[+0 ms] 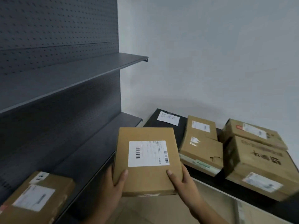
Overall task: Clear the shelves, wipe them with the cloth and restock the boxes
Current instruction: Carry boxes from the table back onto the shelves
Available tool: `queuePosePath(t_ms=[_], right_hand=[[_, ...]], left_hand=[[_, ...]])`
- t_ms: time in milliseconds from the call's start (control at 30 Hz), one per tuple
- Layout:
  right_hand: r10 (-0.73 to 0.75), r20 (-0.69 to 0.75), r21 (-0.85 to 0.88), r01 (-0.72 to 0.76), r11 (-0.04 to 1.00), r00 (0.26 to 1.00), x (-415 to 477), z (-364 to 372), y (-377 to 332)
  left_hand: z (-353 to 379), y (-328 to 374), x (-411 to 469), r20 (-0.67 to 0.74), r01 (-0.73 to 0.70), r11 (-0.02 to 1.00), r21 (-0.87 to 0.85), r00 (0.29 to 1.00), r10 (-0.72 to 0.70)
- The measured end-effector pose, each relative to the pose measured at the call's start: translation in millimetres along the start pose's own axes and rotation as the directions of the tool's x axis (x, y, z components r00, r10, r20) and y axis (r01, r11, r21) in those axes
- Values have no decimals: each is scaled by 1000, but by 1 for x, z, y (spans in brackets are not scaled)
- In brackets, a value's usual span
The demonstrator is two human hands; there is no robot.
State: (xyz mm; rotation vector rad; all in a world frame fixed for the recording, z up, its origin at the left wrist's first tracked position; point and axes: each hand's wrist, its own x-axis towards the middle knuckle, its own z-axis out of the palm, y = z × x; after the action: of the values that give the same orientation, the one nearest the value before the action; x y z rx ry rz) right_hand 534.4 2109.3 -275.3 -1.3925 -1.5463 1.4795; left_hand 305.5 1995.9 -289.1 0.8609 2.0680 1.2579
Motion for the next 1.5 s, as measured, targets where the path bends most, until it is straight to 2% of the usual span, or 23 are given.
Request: queuePosePath(t_ms=[267,600,733,1033,1500], right_hand=[[28,-146,42,-23,999,989,20,-115,26],[99,-282,61,-86,994,954,37,-196,46],[133,-343,57,-121,991,930,55,-217,53],[178,-450,74,-163,984,875,116,-248,51],[208,-444,136,-164,977,872,204,-267,53]], left_hand=[[112,53,8,123,-98,994,43,988,92],[208,84,35,334,-160,984,75,934,127],[242,95,61,382,-200,973,113,913,143],[306,124,134,514,-255,964,78,839,180],[375,138,220,557,-284,954,100,810,183]])
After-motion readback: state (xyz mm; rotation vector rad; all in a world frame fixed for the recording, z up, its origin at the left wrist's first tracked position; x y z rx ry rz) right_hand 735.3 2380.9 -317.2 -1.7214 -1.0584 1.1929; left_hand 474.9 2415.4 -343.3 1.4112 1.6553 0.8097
